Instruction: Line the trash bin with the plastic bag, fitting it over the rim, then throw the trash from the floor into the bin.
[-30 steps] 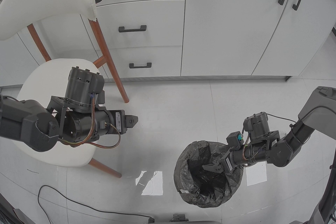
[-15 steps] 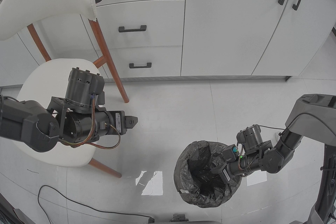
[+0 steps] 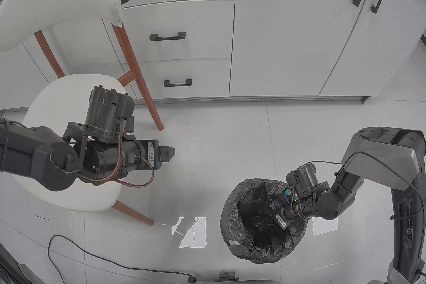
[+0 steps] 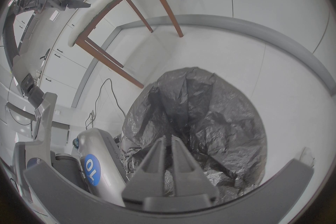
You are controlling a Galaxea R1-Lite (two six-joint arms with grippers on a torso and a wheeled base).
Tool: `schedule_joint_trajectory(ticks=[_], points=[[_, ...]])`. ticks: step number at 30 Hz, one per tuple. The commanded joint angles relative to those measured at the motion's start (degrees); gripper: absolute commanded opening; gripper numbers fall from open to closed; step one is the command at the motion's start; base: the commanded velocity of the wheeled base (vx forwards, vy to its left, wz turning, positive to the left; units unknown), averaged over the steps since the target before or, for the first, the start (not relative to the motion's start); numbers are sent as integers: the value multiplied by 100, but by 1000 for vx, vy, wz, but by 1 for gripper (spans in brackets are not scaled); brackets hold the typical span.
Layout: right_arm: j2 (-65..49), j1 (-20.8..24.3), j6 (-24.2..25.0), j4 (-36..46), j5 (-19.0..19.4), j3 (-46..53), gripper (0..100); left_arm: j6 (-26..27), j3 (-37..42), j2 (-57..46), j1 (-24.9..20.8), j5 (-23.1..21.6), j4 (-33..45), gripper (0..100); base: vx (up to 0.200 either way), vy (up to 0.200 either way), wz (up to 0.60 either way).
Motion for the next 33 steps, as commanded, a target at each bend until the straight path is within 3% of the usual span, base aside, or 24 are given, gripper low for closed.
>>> schedule_joint_trajectory(ticks=[1, 2, 4, 6, 22, 28, 33], points=[[330, -121, -157, 165, -366, -480, 0, 1, -21, 56, 2, 1, -12, 100, 0, 0, 0], [330, -121, -157, 165, -366, -480, 0, 1, -21, 56, 2, 1, -12, 100, 0, 0, 0], [427, -121, -253, 156, -867, -735, 0, 10, -30, 56, 2, 1, -12, 100, 0, 0, 0], [488, -121, -306, 121, -1051, -911, 0, 18, -30, 48, 2, 1, -12, 100, 0, 0, 0], [189, -209, -350, 121, -1578, -1280, 0, 18, 49, -5, 19, 1, -12, 100, 0, 0, 0], [-39, -200, -324, 165, -1552, -1157, 0, 10, 49, -5, 28, 1, -12, 100, 0, 0, 0], [-162, -51, -253, 173, -875, -586, 0, 10, 58, -23, 19, -8, -12, 100, 0, 0, 0]])
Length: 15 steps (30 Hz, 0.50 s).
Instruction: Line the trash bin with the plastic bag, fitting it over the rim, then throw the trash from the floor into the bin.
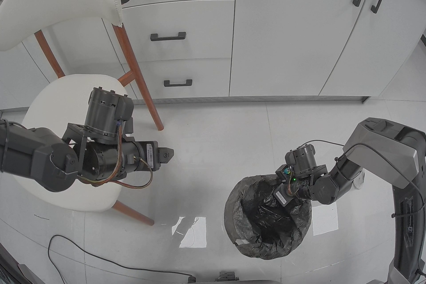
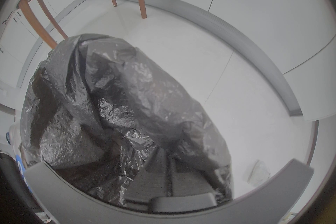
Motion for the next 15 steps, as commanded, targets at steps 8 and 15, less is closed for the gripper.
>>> schedule_joint_trajectory(ticks=[8, 15], points=[[-982, 463, 1108, 17, 1686, 725, 0, -56, 14, -126, -102, -5, -1, 100, 0, 0, 0], [-2520, 348, 2647, 210, 2345, 1006, 0, -294, -30, -170, -146, -5, -256, 100, 0, 0, 0]])
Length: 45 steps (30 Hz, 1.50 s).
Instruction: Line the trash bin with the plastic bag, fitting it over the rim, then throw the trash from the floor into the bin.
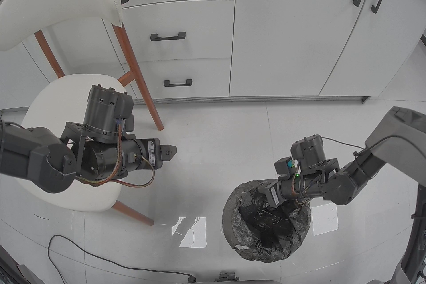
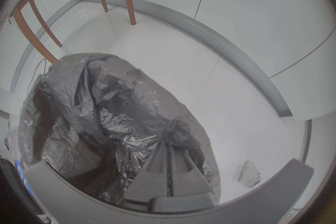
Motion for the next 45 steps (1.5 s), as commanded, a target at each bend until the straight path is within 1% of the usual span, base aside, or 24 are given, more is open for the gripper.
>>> schedule_joint_trajectory(ticks=[1, 2, 3, 4, 5, 6, 7, 9, 11, 12, 13, 15, 19, 27, 28, 35, 36, 39, 45], points=[[-1614, -128, 1303, 223, 394, 414, 0, -287, -10, -78, -41, 3, -267, 100, 0, 0, 0], [-1649, -146, 1347, 232, 394, 432, 0, -296, -10, -78, -41, 3, -276, 100, 0, 0, 0], [-1940, -409, 1813, 294, 421, 722, 0, -366, 25, -96, -41, 21, -311, 100, 0, 0, 0], [-2045, -550, 1927, 294, 412, 906, 0, -375, 34, -122, -41, 21, -303, 100, 0, 0, 0], [-2080, -594, 1945, 285, 412, 977, 0, -375, 43, -140, -41, 21, -303, 100, 0, 0, 0], [-2247, -910, 1936, 259, 403, 1319, 0, -383, 61, -219, -41, 21, -276, 100, 0, 0, 0], [-2300, -1077, 1892, 250, 394, 1451, 0, -383, 69, -245, -41, 21, -276, 100, 0, 0, 0], [-2344, -1482, 1681, 259, 394, 1601, 0, -383, 104, -342, -41, 21, -259, 100, 0, -200, 0], [-2309, -1886, 1321, 276, 394, 1618, 0, -383, 175, -465, -41, 12, -250, 100, 0, -200, 0], [-2300, -1947, 1260, 285, 394, 1627, 0, -383, 192, -500, -41, 3, -250, 100, 0, -200, 0], [-2230, -2229, 899, 285, 386, 1662, 0, -383, 263, -641, -41, 3, -232, 100, 0, -200, 0], [-2142, -2571, 504, 276, 377, 1847, 0, -383, 465, -922, -41, -6, -215, 100, 0, -200, 0], [-2194, -2686, 460, 215, 377, 2137, 0, -383, 658, -1151, -23, -23, -206, 100, 0, -200, 0], [-2669, -2615, 416, 215, 386, 2620, 0, -383, 799, -1309, -41, -41, -224, 100, 0, -200, 0], [-2678, -2615, 407, 215, 386, 2629, 100, -383, 799, -1309, -41, -41, -215, 100, 0, -200, 0], [-2783, -2765, 310, 206, 377, 2796, 100, -357, 790, -1265, -41, -269, -285, 100, 0, -200, 0], [-2783, -2853, 126, 215, 377, 2822, 100, -357, 746, -1195, -41, -313, -294, 100, 0, -200, 0], [-2783, -2985, -85, 215, 377, 2910, 100, -331, 711, -1089, -67, -322, -303, 100, 0, -200, 0], [-2766, -3099, -112, 250, 368, 2945, 100, -313, 772, -984, -146, -322, -294, 100, 0, -200, 0]])
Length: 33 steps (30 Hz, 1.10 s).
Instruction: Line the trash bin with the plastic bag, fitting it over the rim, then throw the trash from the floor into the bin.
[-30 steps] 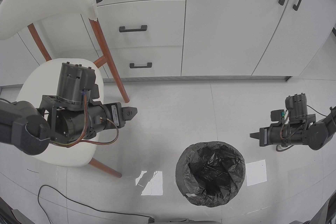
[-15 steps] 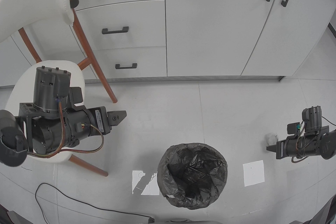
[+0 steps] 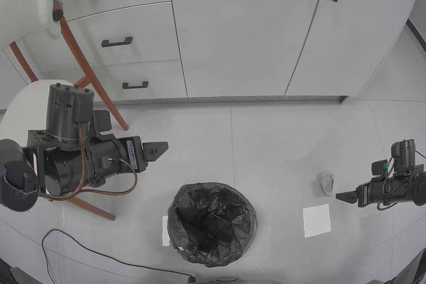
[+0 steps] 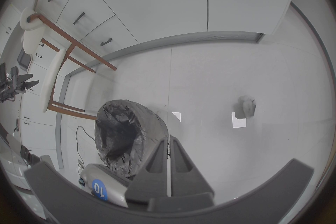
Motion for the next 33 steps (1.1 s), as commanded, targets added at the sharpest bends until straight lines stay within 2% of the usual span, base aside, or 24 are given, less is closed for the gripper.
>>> schedule_joint_trajectory(ticks=[1, 3, 23, 26, 29, 33], points=[[14, -117, 1, 7, -8, 21, 100, -4, 49, 159, -45, 1, -1, 100, -200, -200, 0], [23, -143, 1, 16, -16, 21, 100, -4, 40, 195, -63, 1, -1, 100, -200, -200, 0], [374, -222, -17, -45, -69, -208, 100, 14, -92, 458, -159, 27, -28, 100, -200, 0, 0], [480, -222, -26, -45, -69, -331, 100, 49, -162, 493, -159, 36, -28, 100, 0, 0, 0], [559, -222, -114, -45, -69, -427, 100, 190, -189, 564, -159, 62, -19, 100, 200, 0, 0], [744, -240, -298, -54, -69, -498, 100, 366, -189, 669, -151, 80, -19, 100, 200, -200, 0]])
